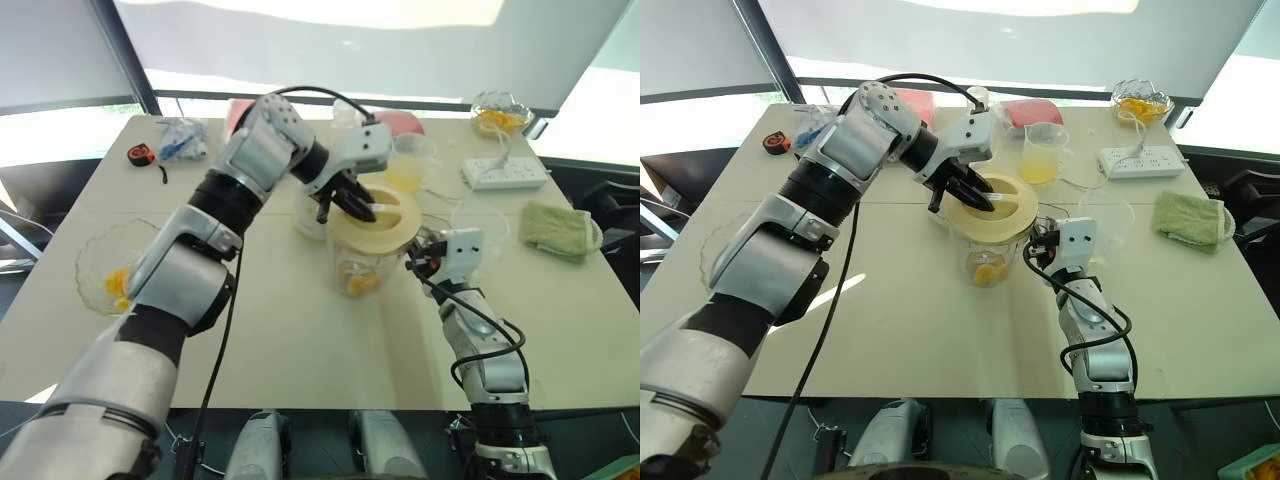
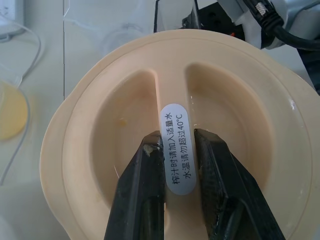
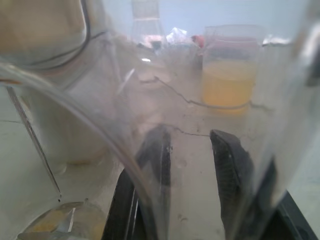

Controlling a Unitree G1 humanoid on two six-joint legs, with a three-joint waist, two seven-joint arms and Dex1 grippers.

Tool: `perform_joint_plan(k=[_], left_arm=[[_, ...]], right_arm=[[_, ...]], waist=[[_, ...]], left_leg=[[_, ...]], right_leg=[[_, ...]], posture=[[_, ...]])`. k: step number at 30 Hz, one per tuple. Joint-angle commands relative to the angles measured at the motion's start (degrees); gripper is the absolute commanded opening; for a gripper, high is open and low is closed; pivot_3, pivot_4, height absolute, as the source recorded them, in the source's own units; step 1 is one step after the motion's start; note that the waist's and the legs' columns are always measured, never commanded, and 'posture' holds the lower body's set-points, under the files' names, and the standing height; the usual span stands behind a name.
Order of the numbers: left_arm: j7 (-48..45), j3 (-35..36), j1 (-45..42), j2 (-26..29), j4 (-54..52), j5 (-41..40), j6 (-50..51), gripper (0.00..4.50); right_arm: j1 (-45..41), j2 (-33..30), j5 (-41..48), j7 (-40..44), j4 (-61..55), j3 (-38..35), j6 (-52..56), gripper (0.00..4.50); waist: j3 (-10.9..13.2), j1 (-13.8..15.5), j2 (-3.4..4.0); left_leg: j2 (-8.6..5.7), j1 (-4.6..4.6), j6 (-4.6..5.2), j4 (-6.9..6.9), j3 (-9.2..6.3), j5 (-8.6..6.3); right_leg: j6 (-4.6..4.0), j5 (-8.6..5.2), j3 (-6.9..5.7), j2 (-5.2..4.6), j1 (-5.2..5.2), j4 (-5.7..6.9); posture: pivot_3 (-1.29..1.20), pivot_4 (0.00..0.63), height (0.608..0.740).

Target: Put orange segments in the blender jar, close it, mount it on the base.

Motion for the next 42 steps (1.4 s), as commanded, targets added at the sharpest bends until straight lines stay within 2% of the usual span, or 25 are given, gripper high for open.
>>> perform_joint_plan(k=[1,4,7,11,18,22,26,32,42], left_arm=[[-5.3,-3.1,1.4,1.0,-1.8,-4.0,-6.7,0.37],[-5.3,-5.3,2.6,2.2,-2.7,-6.6,-9.3,0.37],[-5.3,-5.5,2.7,1.9,-2.0,-5.8,-9.7,0.37],[-5.3,-4.2,1.0,0.9,-2.0,-4.8,-3.4,0.37],[-2.5,-2.5,0.5,-0.8,-7.9,-3.4,15.8,0.37],[-3.5,-2.1,4.3,0.7,-14.2,-3.5,15.6,0.37],[-5.3,-4.2,8.8,4.5,-15.6,-8.1,5.3,0.37],[-5.3,-10.0,10.1,6.7,-10.0,-14.5,-6.7,0.37],[-5.3,-19.1,7.0,6.0,-3.9,-21.5,-9.7,0.37]], right_arm=[[0.4,-0.1,-0.3,-0.7,0.4,-1.1,0.6,1.13],[0.6,-0.1,-0.5,-0.4,0.1,-0.6,0.5,1.13],[0.8,-0.2,-0.6,-0.2,-0.2,-0.6,0.7,1.13],[0.6,-0.4,-0.6,0.0,-0.1,-0.9,0.8,1.13],[0.1,-0.5,-0.7,0.2,0.5,-0.9,0.8,1.13],[-0.5,-0.6,-0.6,0.5,1.2,-0.8,0.7,1.13],[-1.2,-0.7,-0.6,0.9,1.9,-0.9,0.6,1.13],[-1.0,-0.6,-0.8,1.2,1.8,-1.0,0.6,1.13],[-0.4,-0.6,-0.6,1.8,0.9,-0.8,1.0,1.13]], waist=[[0.0,-0.2,0.0],[0.0,-0.2,0.0],[0.0,-0.1,0.0],[0.0,-0.1,0.0],[0.0,-0.2,0.0],[0.0,-0.2,0.02],[0.0,-0.4,0.03],[-0.1,-0.3,0.01],[-0.2,-0.2,-0.07]], left_leg=[[0.02,0.0,0.0,-0.01,-0.02,0.0],[0.04,0.02,0.02,-0.04,-0.05,-0.01],[0.07,0.02,0.03,-0.05,-0.06,-0.02],[0.06,0.02,0.03,-0.03,-0.04,-0.02],[0.06,0.01,0.06,-0.05,-0.05,-0.03],[0.09,0.04,0.06,-0.05,-0.08,-0.03],[0.14,0.1,0.06,-0.05,-0.09,-0.03],[0.21,0.16,0.05,-0.04,-0.08,-0.03],[0.19,0.19,0.06,-0.02,-0.06,-0.03]], right_leg=[[0.0,0.0,0.0,0.0,-0.01,-0.01],[0.0,0.0,0.01,0.01,-0.01,0.01],[0.0,0.0,0.0,0.05,-0.02,0.01],[0.0,0.0,0.0,0.05,-0.01,0.01],[0.01,-0.01,0.0,0.09,-0.01,0.01],[0.01,-0.01,0.01,0.09,-0.01,0.03],[-0.01,0.0,0.04,0.11,-0.01,0.07],[-0.07,0.01,0.04,0.17,0.0,0.13],[-0.07,0.0,0.04,0.19,0.07,0.11]], posture=[[0.0,0.15,0.74],[0.0,0.15,0.74],[0.0,0.15,0.74],[0.0,0.15,0.74],[0.0,0.15,0.74],[0.0,0.15,0.74],[0.0,0.15,0.74],[0.0,0.15,0.74],[0.0,0.15,0.74]])
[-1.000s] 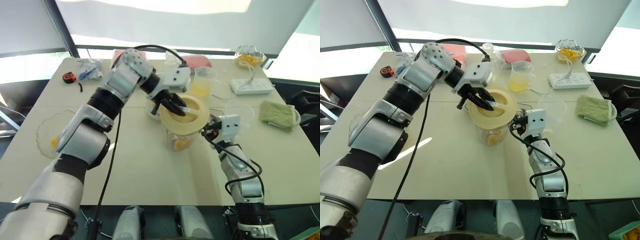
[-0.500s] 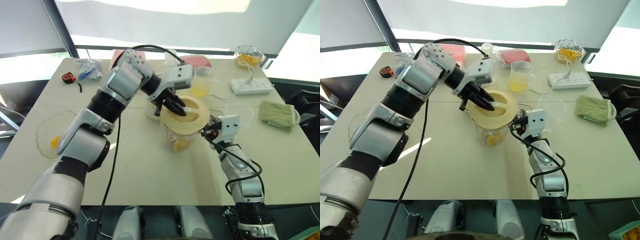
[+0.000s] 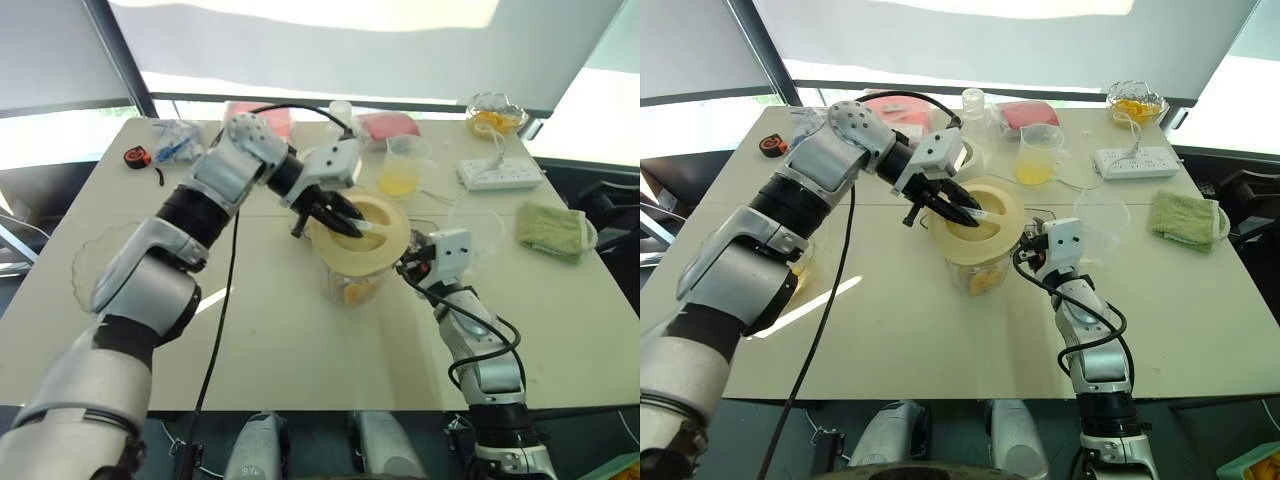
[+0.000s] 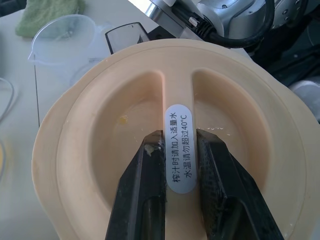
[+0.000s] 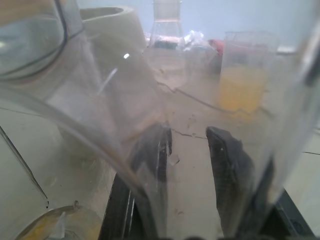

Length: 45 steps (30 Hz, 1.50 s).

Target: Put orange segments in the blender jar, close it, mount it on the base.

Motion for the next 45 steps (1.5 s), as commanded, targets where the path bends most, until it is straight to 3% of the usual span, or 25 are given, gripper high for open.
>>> perform_joint_plan(k=[1,8,15,18,24,30,38,42,45], left_arm=[[-6.1,-11.3,2.8,-1.9,-1.5,-4.6,-0.5,0.37],[-6.1,-12.7,1.5,-4.8,3.9,-5.3,-1.6,0.37],[-6.1,-18.4,1.4,-3.5,4.9,-4.2,-3.9,0.37],[-6.1,-18.3,-1.6,-6.7,8.4,-1.2,2.9,0.37],[-6.1,-22.2,-8.4,-6.6,6.2,-0.2,15.7,0.37],[-6.1,-21.4,-11.2,-3.8,-1.8,-7.0,27.6,0.37],[-6.1,-15.0,-6.2,-2.0,-8.6,-6.4,28.0,0.37],[-5.8,-10.6,1.2,-1.3,-13.2,-0.6,20.8,0.37],[-4.3,-8.7,5.6,-1.1,-17.9,2.6,22.7,0.37]], right_arm=[[-0.5,-0.1,1.2,-1.3,0.8,-2.8,2.4,1.13],[-0.3,-1.0,2.4,1.6,0.4,-2.3,3.4,1.13],[0.6,-1.5,3.6,5.0,-0.7,-1.1,3.1,1.13],[0.9,-1.9,2.4,5.6,-1.5,-0.3,1.4,1.13],[1.5,-2.7,0.0,4.8,-1.7,0.3,0.5,1.13],[1.3,-2.3,0.0,4.4,-0.9,0.2,-0.7,1.13],[0.4,-2.3,-0.3,4.7,0.4,0.2,-1.4,1.13],[0.1,-2.5,-0.4,4.9,0.7,0.0,-1.5,1.13],[0.1,-2.8,-0.6,4.8,0.8,-0.3,-1.6,1.13]], waist=[[0.0,0.0,0.0],[0.0,0.2,0.0],[-0.3,0.2,-0.04],[-0.5,0.4,-0.13],[-0.6,0.2,-0.12],[-0.6,-0.1,-0.07],[-0.6,0.0,-0.06],[-0.7,0.1,0.0],[-0.7,0.2,0.01]], left_leg=[[0.0,0.0,0.0,0.0,-0.01,0.0],[-0.01,-0.02,0.01,0.0,0.0,0.0],[-0.01,-0.01,0.04,-0.01,-0.01,-0.03],[-0.04,0.0,0.09,0.0,0.01,-0.06],[-0.06,-0.01,0.25,0.0,0.0,-0.15],[-0.04,0.01,0.49,-0.02,-0.07,-0.29],[0.16,0.04,0.63,-0.05,-0.1,-0.37],[0.19,0.1,0.63,-0.06,-0.11,-0.37],[0.2,0.14,0.63,-0.06,-0.11,-0.37]], right_leg=[[0.0,0.0,0.0,0.0,0.0,0.0],[-0.01,-0.02,-0.02,0.01,0.02,-0.05],[-0.01,-0.03,-0.02,0.0,0.05,-0.09],[-0.1,-0.11,-0.06,0.0,0.13,-0.13],[-0.2,-0.26,-0.05,-0.01,0.17,-0.17],[-0.19,-0.44,-0.05,0.03,0.1,-0.08],[-0.27,-0.48,-0.04,0.32,0.04,-0.01],[-0.37,-0.53,-0.04,0.36,0.04,0.06],[-0.39,-0.54,-0.03,0.36,0.06,0.1]], posture=[[0.0,0.15,0.74],[0.0,0.15,0.74],[0.0,0.15,0.74],[0.0,0.15,0.74],[0.0,0.15,0.74],[0.0,0.15,0.74],[0.0,0.15,0.74],[0.0,0.15,0.74],[0.0,0.15,0.74]])
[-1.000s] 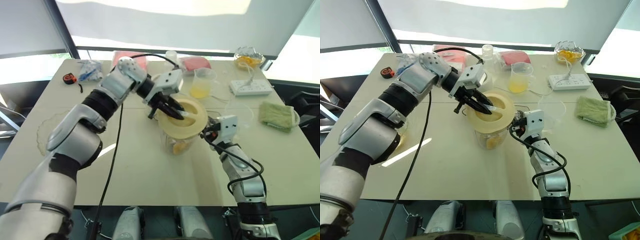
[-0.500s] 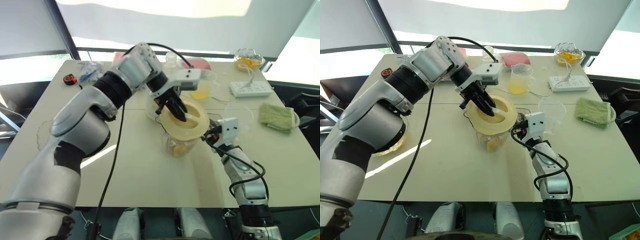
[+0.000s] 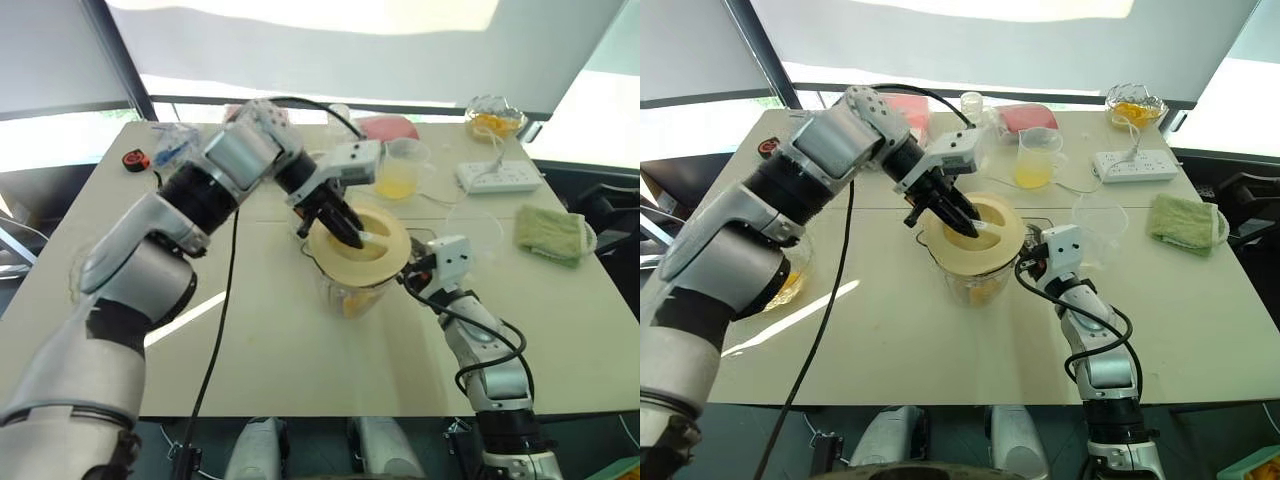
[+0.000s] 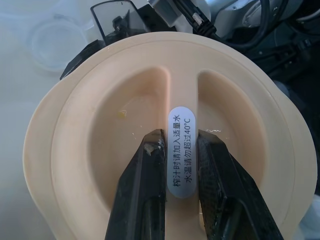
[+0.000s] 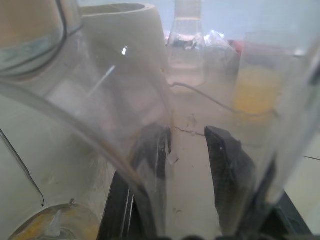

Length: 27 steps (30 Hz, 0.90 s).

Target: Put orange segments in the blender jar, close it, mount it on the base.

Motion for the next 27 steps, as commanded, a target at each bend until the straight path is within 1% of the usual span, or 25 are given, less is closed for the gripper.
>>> perform_joint_plan(k=[1,3,5,7,8,12,14,18,20,22,27], left_arm=[[-2.5,-4.1,8.0,-3.1,-7.7,1.8,3.6,0.37],[-1.1,-3.4,10.2,-3.2,-10.4,3.5,6.4,0.37],[-0.2,-2.5,11.1,-3.8,-12.0,3.9,11.4,0.37],[0.3,-1.5,11.2,-4.5,-12.7,4.0,15.8,0.37],[0.8,-1.1,11.0,-4.9,-12.8,4.1,17.7,0.37],[6.0,0.9,10.4,-7.7,-11.6,6.0,24.5,0.37],[8.8,1.7,10.6,-9.0,-11.1,7.0,26.5,0.37],[18.4,3.6,12.5,-12.5,-9.6,10.4,31.8,0.37],[20.4,4.5,13.5,-13.3,-10.3,10.6,33.5,0.37],[22.3,5.2,14.7,-14.0,-11.2,10.8,34.8,0.37],[26.3,6.5,17.8,-15.0,-13.9,10.6,38.9,0.37]], right_arm=[[-1.6,-0.6,-0.9,-1.4,0.4,-0.8,1.0,1.13],[-1.6,-0.6,-0.9,-1.5,0.4,-0.9,1.0,1.13],[-1.5,-0.6,-0.9,-1.6,0.4,-0.9,1.0,1.13],[-1.6,-0.5,-0.9,-1.6,0.6,-0.7,0.9,1.13],[-1.6,-0.5,-0.9,-1.6,0.7,-0.7,0.9,1.13],[-2.0,-0.4,-1.2,-2.2,1.3,-1.0,1.1,1.13],[-2.0,-0.3,-1.3,-2.3,1.4,-1.3,1.2,1.13],[-1.8,0.1,-1.3,-2.7,1.0,-1.7,1.4,1.13],[-1.7,0.1,-1.4,-2.7,0.8,-1.8,1.5,1.13],[-1.7,0.2,-1.4,-2.8,0.8,-1.8,1.4,1.13],[-1.8,0.2,-1.7,-2.7,1.0,-1.8,1.3,1.13]], waist=[[-0.1,0.1,0.04],[-0.1,0.1,0.04],[-0.1,0.2,0.04],[-0.2,0.2,0.04],[-0.2,0.2,0.04],[-0.2,0.3,0.08],[-0.4,0.5,0.13],[-0.7,1.7,0.29],[-0.7,1.9,0.26],[-0.8,1.8,0.34],[-1.1,1.5,0.43]], left_leg=[[0.0,0.01,0.0,0.0,0.01,0.0],[-0.01,0.13,0.0,0.02,0.02,0.0],[-0.01,0.34,0.0,0.01,0.01,0.0],[-0.01,0.82,0.03,-0.01,0.0,-0.04],[-0.01,0.91,0.06,-0.01,-0.01,-0.05],[-0.03,0.9,0.06,0.0,-0.02,-0.05],[-0.04,0.9,0.06,0.0,-0.04,-0.05],[-0.07,1.0,0.06,0.01,-0.08,-0.05],[-0.12,1.36,0.04,0.04,-0.21,-0.04],[-0.06,1.92,0.01,0.04,-0.53,-0.06],[-0.39,1.84,-0.02,0.01,-0.6,-0.05]], right_leg=[[0.0,0.0,0.0,0.0,0.02,0.0],[0.0,0.0,0.02,-0.01,0.16,-0.01],[-0.09,-0.05,0.02,-0.01,0.4,-0.02],[-0.18,-0.13,0.0,0.0,0.9,-0.11],[-0.22,-0.16,0.01,0.0,1.02,-0.14],[-0.24,-0.18,0.03,0.0,1.05,-0.14],[-0.23,-0.18,0.03,0.0,1.08,-0.15],[-0.24,-0.19,0.08,-0.01,1.24,-0.2],[-0.2,-0.32,0.11,-0.01,1.7,-0.29],[-0.05,-0.45,0.18,-0.08,2.04,-0.44],[-0.01,-0.45,0.15,-0.57,2.25,-0.77]], posture=[[0.0,0.15,0.74],[0.0,0.15,0.74],[0.0,0.15,0.74],[0.0,0.15,0.74],[0.0,0.15,0.74],[0.0,0.15,0.74],[0.0,0.15,0.74],[0.0,0.15,0.74],[0.0,0.15,0.74],[0.0,0.15,0.74],[0.0,0.15,0.74]])
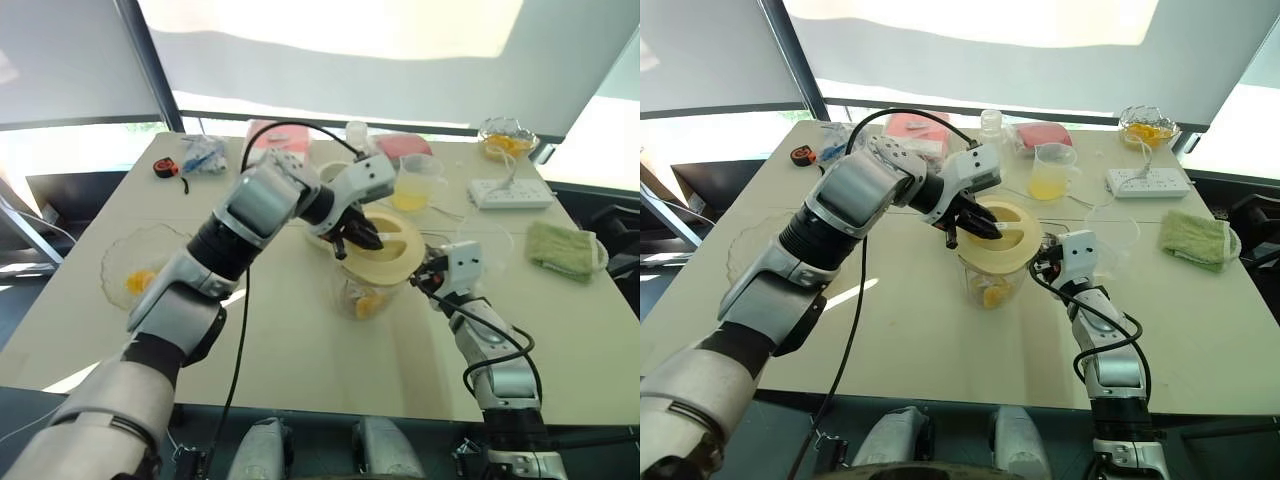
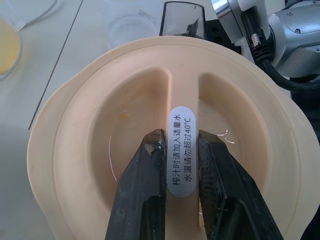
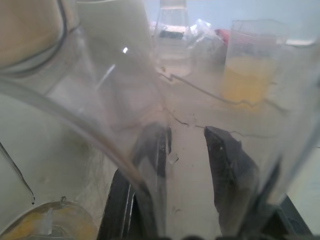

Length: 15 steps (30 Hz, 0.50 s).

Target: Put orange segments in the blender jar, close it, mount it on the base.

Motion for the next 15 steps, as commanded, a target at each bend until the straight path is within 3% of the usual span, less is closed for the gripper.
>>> perform_joint_plan(k=[1,12,15], left_arm=[[5.5,-5.9,7.2,-4.5,2.8,0.1,7.4,0.37],[6.0,-6.5,7.6,-2.6,0.8,0.8,6.5,0.37],[5.2,-6.8,6.8,-1.8,0.1,1.3,3.9,1.81]], right_arm=[[-1.9,0.7,-1.6,-1.5,-2.8,1.8,-1.0,1.13],[-1.9,0.8,-1.8,-0.8,-2.4,1.7,-1.1,1.13],[-2.0,0.7,-1.8,-0.6,-2.2,1.7,-1.1,1.13]], waist=[[-0.2,-0.1,-0.07],[-0.3,-0.1,-0.02],[-0.3,-0.3,-0.1]], left_leg=[[-0.09,-0.01,0.0,-0.01,0.0,0.0],[-0.18,0.01,-0.02,-0.15,-0.27,-0.02],[-0.15,0.01,-0.02,-0.21,-0.39,-0.02]], right_leg=[[-0.02,0.02,0.0,-0.09,0.04,-0.02],[0.11,-0.07,-0.07,-0.21,0.28,-0.35],[0.1,-0.07,-0.13,-0.3,0.28,-0.37]], posture=[[0.0,0.15,0.74],[0.0,0.15,0.74],[0.0,0.15,0.74]])
